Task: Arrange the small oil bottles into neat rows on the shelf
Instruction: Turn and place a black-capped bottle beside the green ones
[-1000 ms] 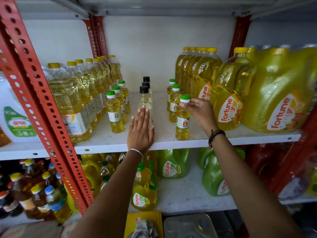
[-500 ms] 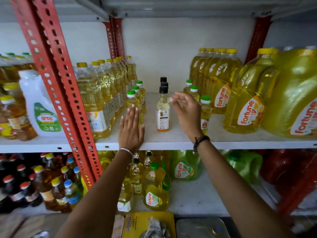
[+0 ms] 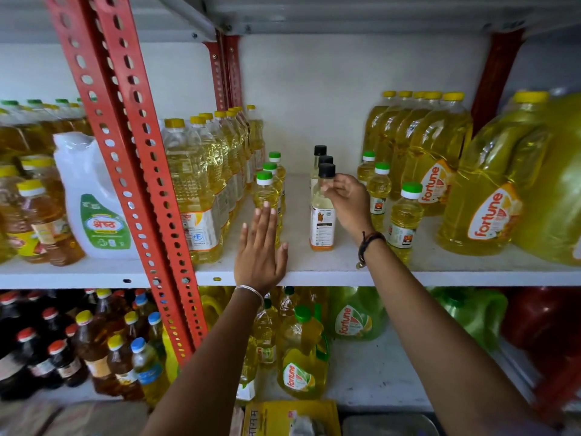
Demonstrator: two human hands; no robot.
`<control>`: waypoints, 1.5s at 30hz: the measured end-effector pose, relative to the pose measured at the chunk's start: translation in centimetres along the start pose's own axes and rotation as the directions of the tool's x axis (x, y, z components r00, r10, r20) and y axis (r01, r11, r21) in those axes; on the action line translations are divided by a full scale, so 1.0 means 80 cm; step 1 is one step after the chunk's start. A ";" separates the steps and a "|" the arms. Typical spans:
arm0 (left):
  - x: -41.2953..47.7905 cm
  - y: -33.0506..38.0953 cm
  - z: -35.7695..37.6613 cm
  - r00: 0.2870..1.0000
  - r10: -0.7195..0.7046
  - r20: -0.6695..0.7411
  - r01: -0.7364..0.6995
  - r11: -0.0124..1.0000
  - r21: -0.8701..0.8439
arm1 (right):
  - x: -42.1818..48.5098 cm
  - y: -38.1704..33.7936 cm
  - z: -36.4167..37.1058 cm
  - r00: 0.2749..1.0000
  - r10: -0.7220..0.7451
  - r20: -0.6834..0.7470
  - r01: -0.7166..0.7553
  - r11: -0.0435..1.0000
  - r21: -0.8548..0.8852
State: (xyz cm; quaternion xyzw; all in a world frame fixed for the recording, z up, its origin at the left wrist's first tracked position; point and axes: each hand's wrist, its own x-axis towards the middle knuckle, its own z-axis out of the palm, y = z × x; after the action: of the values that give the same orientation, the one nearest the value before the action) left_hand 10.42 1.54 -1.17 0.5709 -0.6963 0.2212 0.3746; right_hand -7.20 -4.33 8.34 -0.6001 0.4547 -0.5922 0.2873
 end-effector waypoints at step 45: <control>-0.001 0.000 0.001 0.999 -0.009 0.049 0.009 1.000 0.003 | -0.038 -0.047 -0.033 0.991 -0.134 -0.002 0.134 0.990 0.052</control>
State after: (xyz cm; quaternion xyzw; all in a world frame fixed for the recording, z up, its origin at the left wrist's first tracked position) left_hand 10.38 1.54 -1.24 0.5797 -0.7025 0.2065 0.3575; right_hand -8.65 0.50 10.64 -0.6222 0.3973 -0.6213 0.2628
